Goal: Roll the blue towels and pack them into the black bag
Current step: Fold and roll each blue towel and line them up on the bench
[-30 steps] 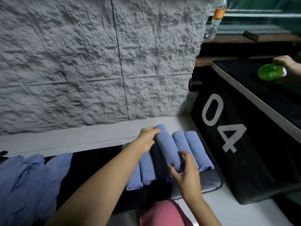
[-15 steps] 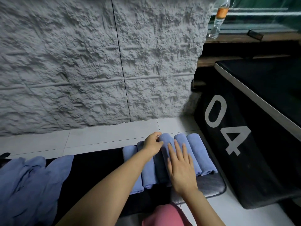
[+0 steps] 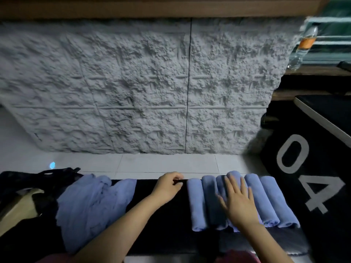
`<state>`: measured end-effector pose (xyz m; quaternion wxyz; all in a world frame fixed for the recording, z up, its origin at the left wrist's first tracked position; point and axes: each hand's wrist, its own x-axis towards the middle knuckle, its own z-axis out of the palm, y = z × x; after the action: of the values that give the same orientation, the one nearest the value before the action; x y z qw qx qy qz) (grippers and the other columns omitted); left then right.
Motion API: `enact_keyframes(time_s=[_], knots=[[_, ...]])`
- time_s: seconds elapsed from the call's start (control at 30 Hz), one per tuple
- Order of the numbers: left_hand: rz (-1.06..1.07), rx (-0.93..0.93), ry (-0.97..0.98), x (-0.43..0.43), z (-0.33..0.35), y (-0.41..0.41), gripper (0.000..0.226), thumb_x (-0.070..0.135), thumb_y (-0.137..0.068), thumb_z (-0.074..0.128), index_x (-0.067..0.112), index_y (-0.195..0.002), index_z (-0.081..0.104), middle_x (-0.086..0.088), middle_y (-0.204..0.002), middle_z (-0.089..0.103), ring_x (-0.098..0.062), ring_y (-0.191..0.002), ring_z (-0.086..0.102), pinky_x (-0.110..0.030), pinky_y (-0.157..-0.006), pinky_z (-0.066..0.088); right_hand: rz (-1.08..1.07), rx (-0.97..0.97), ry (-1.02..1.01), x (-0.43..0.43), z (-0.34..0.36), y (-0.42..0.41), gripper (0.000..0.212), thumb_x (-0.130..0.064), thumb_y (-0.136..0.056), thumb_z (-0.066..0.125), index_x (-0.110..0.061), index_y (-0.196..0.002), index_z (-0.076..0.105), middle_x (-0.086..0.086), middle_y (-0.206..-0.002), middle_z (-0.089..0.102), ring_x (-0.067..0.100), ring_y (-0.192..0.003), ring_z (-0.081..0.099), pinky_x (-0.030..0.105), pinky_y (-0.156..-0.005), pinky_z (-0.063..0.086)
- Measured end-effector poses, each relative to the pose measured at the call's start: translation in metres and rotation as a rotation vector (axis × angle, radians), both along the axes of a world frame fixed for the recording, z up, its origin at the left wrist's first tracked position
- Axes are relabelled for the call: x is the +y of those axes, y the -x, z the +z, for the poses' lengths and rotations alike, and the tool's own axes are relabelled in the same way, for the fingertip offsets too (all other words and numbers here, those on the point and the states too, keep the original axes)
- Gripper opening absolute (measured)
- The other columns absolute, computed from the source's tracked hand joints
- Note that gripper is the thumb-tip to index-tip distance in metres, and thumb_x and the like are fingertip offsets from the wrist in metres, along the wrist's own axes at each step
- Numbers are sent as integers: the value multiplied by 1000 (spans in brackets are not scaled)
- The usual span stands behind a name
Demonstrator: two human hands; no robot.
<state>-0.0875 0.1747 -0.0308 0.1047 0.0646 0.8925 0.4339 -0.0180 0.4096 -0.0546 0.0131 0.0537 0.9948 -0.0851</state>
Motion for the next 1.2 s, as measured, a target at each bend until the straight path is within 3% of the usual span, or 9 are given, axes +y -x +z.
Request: enact_keyframes(time_s=[0.07,0.13,0.23,0.4,0.47,0.6,0.83,0.97,1.2], knots=[[21,114,144,-53,7,-6,19,14,-84,65,19,-103,67,0,-109,65,-18,-102,60,-29,-90,48,118,81,22,-36,14,5,67,-54,-83,32,-16,-137,45,5,-145,44,35,-131,44,43,-105,27],[64,213,393,-106,12,-18,16,23,-84,65,25,-100,64,5,-107,61,-19,-103,56,-32,-86,47,219,97,85,-83,26,5,67,-54,-85,30,-18,-140,42,2,-147,42,34,-135,39,45,-110,32],[302,276,754,-174,13,-35,30,37,-81,65,23,-106,57,1,-111,55,-24,-108,49,-36,-84,42,352,79,186,-148,23,3,65,-52,-91,28,-25,-149,20,-5,-158,14,25,-147,5,39,-118,8],[349,46,886,-257,-20,-40,43,55,-82,58,16,-101,56,-4,-108,56,-24,-106,53,-34,-84,45,429,40,208,-214,10,1,66,-40,-93,45,-27,-150,15,-9,-159,10,20,-147,-1,31,-112,-9],[348,76,808,-267,-27,-40,23,38,-85,61,16,-80,54,-5,-93,58,-24,-91,58,-33,-71,45,442,39,213,-225,3,1,66,-38,-90,47,-27,-149,19,-9,-157,17,22,-147,5,32,-111,-7],[496,171,575,-269,-16,-33,43,15,-86,58,17,-51,33,-9,-57,54,-26,-56,53,-31,-51,36,446,38,173,-221,5,4,65,-37,-90,46,-27,-149,20,-9,-156,22,23,-146,10,33,-113,-4],[596,190,-106,-244,62,-15,15,1,-93,43,4,-82,52,-12,-72,49,-21,-66,43,-28,-56,31,422,6,226,-206,39,16,56,-38,-93,47,-27,-144,30,-7,-145,41,20,-136,32,31,-114,21],[424,258,-96,-224,107,-16,23,12,-93,53,9,-71,51,-16,-70,48,-18,-66,40,-30,-62,31,403,22,591,-224,90,24,38,-30,-92,54,-24,-129,51,-6,-125,60,13,-117,52,24,-98,40],[27,445,-151,-179,213,-34,27,45,-81,58,25,-63,57,4,-57,50,-5,-58,43,-26,-59,36,552,266,882,-258,217,34,21,-19,-84,58,-10,-103,59,-5,-90,62,2,-83,54,22,-76,42]])
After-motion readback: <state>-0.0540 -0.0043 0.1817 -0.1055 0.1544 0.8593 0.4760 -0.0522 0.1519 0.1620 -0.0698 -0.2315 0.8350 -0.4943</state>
